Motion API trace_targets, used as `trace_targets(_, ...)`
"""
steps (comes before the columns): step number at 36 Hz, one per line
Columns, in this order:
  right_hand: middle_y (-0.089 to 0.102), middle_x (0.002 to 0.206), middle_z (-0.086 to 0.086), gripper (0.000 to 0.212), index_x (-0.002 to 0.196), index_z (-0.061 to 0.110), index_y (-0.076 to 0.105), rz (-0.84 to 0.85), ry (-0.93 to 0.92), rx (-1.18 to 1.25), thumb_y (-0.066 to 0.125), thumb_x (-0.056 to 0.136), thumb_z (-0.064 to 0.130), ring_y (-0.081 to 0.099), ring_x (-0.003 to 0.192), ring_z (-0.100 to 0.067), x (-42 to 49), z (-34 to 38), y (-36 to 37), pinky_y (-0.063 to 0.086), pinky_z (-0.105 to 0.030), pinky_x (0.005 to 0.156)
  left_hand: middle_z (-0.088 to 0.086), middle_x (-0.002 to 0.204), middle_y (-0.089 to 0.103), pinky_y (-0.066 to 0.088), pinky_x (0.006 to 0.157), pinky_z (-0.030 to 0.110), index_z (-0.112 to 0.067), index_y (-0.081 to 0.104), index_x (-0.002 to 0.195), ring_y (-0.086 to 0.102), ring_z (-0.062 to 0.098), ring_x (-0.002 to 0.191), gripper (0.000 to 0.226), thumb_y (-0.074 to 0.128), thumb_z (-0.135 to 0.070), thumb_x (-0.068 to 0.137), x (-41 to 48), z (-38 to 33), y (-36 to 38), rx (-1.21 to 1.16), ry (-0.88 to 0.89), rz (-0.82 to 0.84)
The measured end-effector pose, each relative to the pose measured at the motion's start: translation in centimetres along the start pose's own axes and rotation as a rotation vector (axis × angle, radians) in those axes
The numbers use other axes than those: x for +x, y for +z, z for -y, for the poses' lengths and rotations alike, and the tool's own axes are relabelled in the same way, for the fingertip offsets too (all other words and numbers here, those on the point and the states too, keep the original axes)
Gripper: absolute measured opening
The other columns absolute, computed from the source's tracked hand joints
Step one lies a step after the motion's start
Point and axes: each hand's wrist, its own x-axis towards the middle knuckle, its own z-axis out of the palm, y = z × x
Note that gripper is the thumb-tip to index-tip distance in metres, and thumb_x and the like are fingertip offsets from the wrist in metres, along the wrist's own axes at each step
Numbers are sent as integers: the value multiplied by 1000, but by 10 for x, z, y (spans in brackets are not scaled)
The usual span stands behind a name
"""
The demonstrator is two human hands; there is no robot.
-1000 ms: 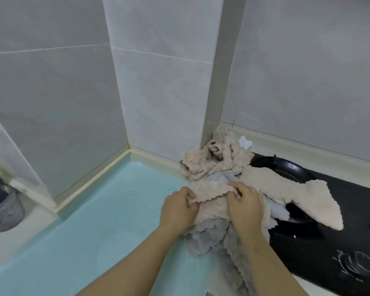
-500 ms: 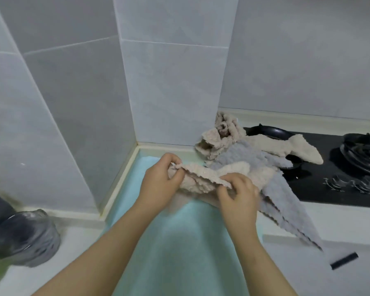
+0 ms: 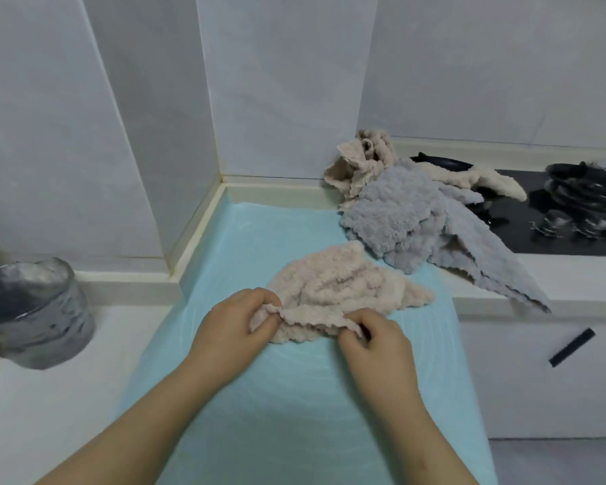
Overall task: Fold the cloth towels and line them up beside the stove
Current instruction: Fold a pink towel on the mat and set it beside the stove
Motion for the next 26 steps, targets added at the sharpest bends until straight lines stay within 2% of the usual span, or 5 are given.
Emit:
trace_targets(6,58,72,1,13,73,18,51,-7,-120,-80,48,86,18,53,77,-23,-27,13,-8,34,-28,65,-18,73,56,34,60,9,-35,57,82,50,-1,68,15,59,-20,85,-25,-2,-7,31,86,6)
trace_targets(14,60,73,-2,13,86,12,59,-16,-112,-175,49,86,21,56,77,-25,-100,25,-15,33,-29,62,-15,72,62,40,64,21,-43,51,68,57,11,74,21,58,-27,79,-84,-11,-27,12,123,16)
trace_targets(18,59,71,10,12,79,23,60,121,-87,-188,56,84,33,56,76,-15,-122,28,-28,38,-25,64,-8,74,67,42,63,19,-37,60,68,60,8,73,13,49,-40,61,-111,-18,-44,2,101,199)
trace_targets(22,58,67,11,34,74,24,60,238,-31,-63,53,83,56,51,63,-5,-119,43,-50,38,-22,60,-13,81,68,45,68,15,-34,68,86,59,-1,72,22,64,-53,75,-108,-34,-72,-31,64,502)
trace_targets(26,62,81,8,26,82,25,61,27,-30,-40,49,90,47,56,75,-10,-82,47,-49,44,-29,68,-5,69,63,44,62,24,-20,66,85,58,8,60,21,56,-37,89,-67,-36,-75,-303,-69,91)
